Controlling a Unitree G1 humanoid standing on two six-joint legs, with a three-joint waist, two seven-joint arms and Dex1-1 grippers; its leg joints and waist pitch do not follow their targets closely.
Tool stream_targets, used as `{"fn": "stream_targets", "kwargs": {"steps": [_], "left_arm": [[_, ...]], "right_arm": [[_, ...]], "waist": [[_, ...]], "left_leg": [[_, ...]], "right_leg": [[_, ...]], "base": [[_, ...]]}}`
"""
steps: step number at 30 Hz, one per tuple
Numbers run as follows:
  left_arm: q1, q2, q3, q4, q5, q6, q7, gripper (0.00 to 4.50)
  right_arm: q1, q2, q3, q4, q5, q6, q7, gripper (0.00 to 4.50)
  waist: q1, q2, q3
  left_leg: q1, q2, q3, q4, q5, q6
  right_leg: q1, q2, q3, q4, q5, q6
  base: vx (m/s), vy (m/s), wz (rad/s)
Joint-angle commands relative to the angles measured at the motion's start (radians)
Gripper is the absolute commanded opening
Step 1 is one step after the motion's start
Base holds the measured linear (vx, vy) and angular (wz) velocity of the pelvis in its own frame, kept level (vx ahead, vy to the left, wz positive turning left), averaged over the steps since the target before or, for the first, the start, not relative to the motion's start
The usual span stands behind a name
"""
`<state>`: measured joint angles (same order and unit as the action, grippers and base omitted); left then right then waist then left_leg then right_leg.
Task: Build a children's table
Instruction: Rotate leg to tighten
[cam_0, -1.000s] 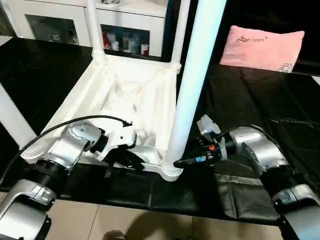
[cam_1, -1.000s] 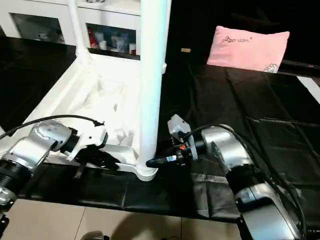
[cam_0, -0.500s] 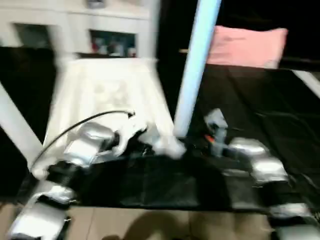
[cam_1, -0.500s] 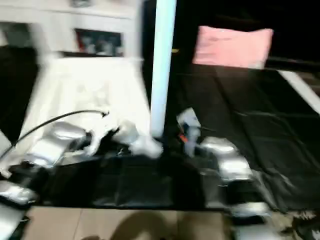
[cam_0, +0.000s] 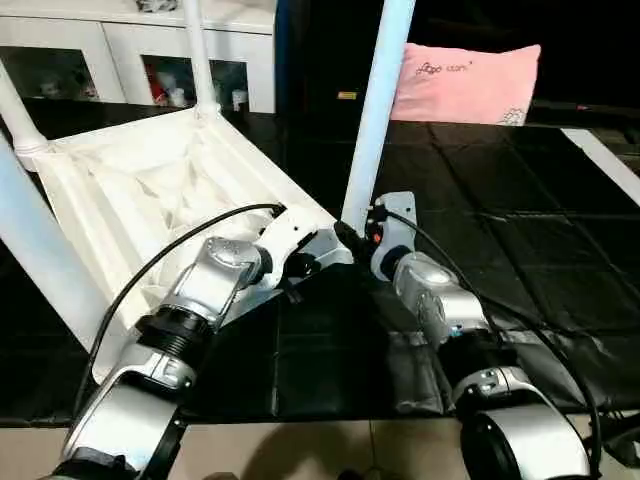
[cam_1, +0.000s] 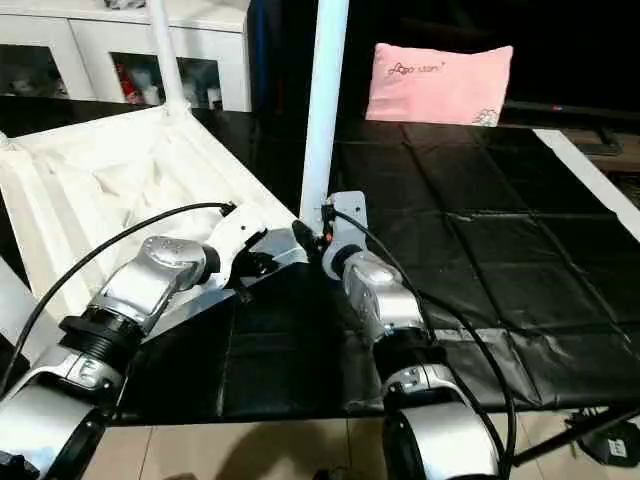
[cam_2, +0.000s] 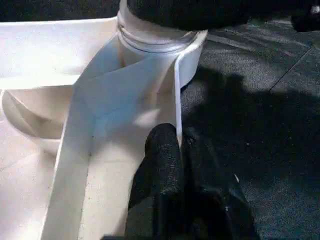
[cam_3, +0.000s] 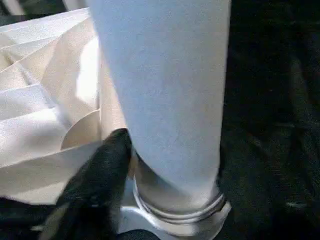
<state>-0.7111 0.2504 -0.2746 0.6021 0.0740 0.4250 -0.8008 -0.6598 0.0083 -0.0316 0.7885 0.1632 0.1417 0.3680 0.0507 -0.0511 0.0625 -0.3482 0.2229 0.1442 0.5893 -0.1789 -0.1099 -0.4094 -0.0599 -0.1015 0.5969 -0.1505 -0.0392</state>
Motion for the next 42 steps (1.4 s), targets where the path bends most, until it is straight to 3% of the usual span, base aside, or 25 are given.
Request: {"fn": "stream_targets", "kwargs": {"steps": [1, 7, 9, 10, 11, 14, 17, 19, 20, 23, 26, 27, 31, 33, 35, 42], "left_arm": [[-0.025, 0.009, -0.01, -0.031, -0.007, -0.061, -0.051, 0.0], [0.008, 0.08, -0.015, -0.036, -0.019, -0.135, -0.159, 0.0], [0.017, 0.098, -0.014, -0.04, -0.027, -0.143, -0.193, 0.0], [0.036, 0.14, -0.025, -0.049, -0.042, -0.204, -0.284, 0.0], [0.041, 0.152, -0.028, -0.051, -0.046, -0.217, -0.307, 0.0], [0.048, 0.177, -0.039, -0.051, -0.052, -0.231, -0.356, 0.0], [0.051, 0.211, -0.058, -0.023, -0.052, -0.317, -0.441, 0.0], [0.05, 0.216, -0.061, -0.018, -0.053, -0.329, -0.455, 0.0], [0.047, 0.222, -0.066, -0.008, -0.053, -0.354, -0.48, 0.0], [0.038, 0.238, -0.091, -0.019, -0.068, -0.386, -0.594, 0.0], [0.038, 0.241, -0.101, -0.042, -0.082, -0.382, -0.641, 0.0], [0.038, 0.241, -0.101, -0.042, -0.082, -0.382, -0.641, 0.0], [0.039, 0.245, -0.122, -0.061, -0.086, -0.394, -0.689, 0.0], [0.038, 0.245, -0.14, -0.072, -0.078, -0.42, -0.727, 0.0], [0.038, 0.245, -0.14, -0.072, -0.078, -0.42, -0.727, 0.0], [0.036, 0.242, -0.148, -0.075, -0.074, -0.436, -0.744, 0.0]], "right_arm": [[0.036, -0.018, 0.039, -0.005, -0.008, 0.0, 0.074, 3.36], [0.116, -0.131, 0.069, -0.132, 0.012, -0.014, 0.275, 3.91], [0.126, -0.162, 0.068, -0.154, 0.022, -0.015, 0.33, 3.97], [0.137, -0.23, 0.071, -0.197, 0.047, -0.018, 0.46, 4.12], [0.138, -0.249, 0.073, -0.207, 0.053, -0.021, 0.498, 4.26], [0.136, -0.287, 0.08, -0.219, 0.065, -0.028, 0.579, 4.45], [0.127, -0.347, 0.119, -0.236, 0.074, -0.046, 0.735, 4.45], [0.127, -0.356, 0.127, -0.241, 0.075, -0.046, 0.759, 4.45], [0.127, -0.372, 0.146, -0.25, 0.075, -0.045, 0.806, 4.45], [0.096, -0.392, 0.219, -0.223, 0.05, -0.08, 0.966, 4.45], [0.074, -0.386, 0.237, -0.189, 0.032, -0.11, 0.996, 4.45], [0.074, -0.386, 0.237, -0.189, 0.032, -0.11, 0.996, 4.45], [0.052, -0.377, 0.254, -0.161, 0.031, -0.122, 1.049, 4.45], [0.037, -0.379, 0.278, -0.146, 0.036, -0.122, 1.121, 4.45], [0.037, -0.379, 0.278, -0.146, 0.036, -0.122, 1.121, 4.45], [0.026, -0.383, 0.302, -0.113, 0.035, -0.121, 1.212, 3.75]], "waist": [[0.01, 0.021, -0.076], [0.028, 0.015, -0.081], [0.032, 0.017, -0.081], [0.035, 0.015, -0.077], [0.038, 0.012, -0.078], [0.042, 0.011, -0.073], [0.044, 0.01, -0.075], [0.046, 0.011, -0.074], [0.047, 0.015, -0.074], [0.055, 0.011, -0.075], [0.065, 0.006, -0.076], [0.066, 0.009, -0.075], [0.084, 0.006, -0.076], [0.085, -0.001, -0.075], [0.086, 0.001, -0.075], [0.086, 0.0, -0.073]], "left_leg": [[-0.002, 0.001, 0.015, -0.068, -0.22, 0.015], [-0.008, 0.003, 0.018, -0.066, -0.14, 0.041], [-0.005, 0.004, 0.019, -0.066, -0.139, 0.039], [-0.003, 0.004, 0.02, -0.067, -0.161, 0.038], [-0.004, 0.006, 0.02, -0.067, -0.176, 0.041], [0.003, 0.005, 0.023, -0.068, -0.199, 0.037], [-0.001, 0.005, 0.02, -0.068, -0.208, 0.039], [0.0, 0.008, 0.022, -0.068, -0.193, 0.042], [0.003, 0.009, 0.021, -0.068, -0.195, 0.037], [-0.001, 0.011, 0.023, -0.067, -0.191, 0.046], [0.003, 0.013, 0.025, -0.066, -0.182, 0.042], [0.007, 0.015, 0.025, -0.066, -0.186, 0.039], [0.008, 0.018, 0.028, -0.067, -0.184, 0.034], [0.004, 0.016, 0.03, -0.066, -0.186, 0.036], [0.004, 0.017, 0.029, -0.067, -0.19, 0.035], [0.001, 0.015, 0.029, -0.065, -0.197, 0.031]], "right_leg": [[0.062, -0.075, 0.052, -0.076, -0.312, -0.145], [0.071, -0.073, 0.055, -0.06, -0.194, -0.167], [0.068, -0.073, 0.056, -0.059, -0.192, -0.175], [0.065, -0.072, 0.054, -0.064, -0.22, -0.175], [0.069, -0.075, 0.056, -0.063, -0.24, -0.165], [0.06, -0.073, 0.056, -0.071, -0.294, -0.153], [0.064, -0.073, 0.053, -0.073, -0.324, -0.143], [0.06, -0.072, 0.056, -0.069, -0.287, -0.153], [0.059, -0.074, 0.056, -0.068, -0.284, -0.163], [0.062, -0.073, 0.054, -0.065, -0.276, -0.17], [0.057, -0.076, 0.055, -0.064, -0.277, -0.176], [0.053, -0.076, 0.056, -0.062, -0.28, -0.181], [0.054, -0.076, 0.057, -0.057, -0.268, -0.183], [0.055, -0.076, 0.056, -0.057, -0.277, -0.18], [0.054, -0.078, 0.057, -0.056, -0.282, -0.176], [0.053, -0.08, 0.057, -0.059, -0.326, -0.159]], "base": [[0.0, 0.0, 0.0], [0.0, 0.0, 0.0], [0.0, 0.0, 0.0], [0.0, 0.0, 0.0], [0.0, 0.0, 0.0], [0.0, 0.0, 0.0], [0.0, 0.0, 0.0], [0.0, 0.0, 0.0], [0.0, 0.0, 0.0], [0.0, 0.0, 0.0], [0.0, 0.0, 0.0], [0.0, 0.0, 0.0], [0.0, 0.0, 0.0], [0.0, 0.0, 0.0], [0.0, 0.0, 0.0], [0.0, 0.0, 0.0]]}}
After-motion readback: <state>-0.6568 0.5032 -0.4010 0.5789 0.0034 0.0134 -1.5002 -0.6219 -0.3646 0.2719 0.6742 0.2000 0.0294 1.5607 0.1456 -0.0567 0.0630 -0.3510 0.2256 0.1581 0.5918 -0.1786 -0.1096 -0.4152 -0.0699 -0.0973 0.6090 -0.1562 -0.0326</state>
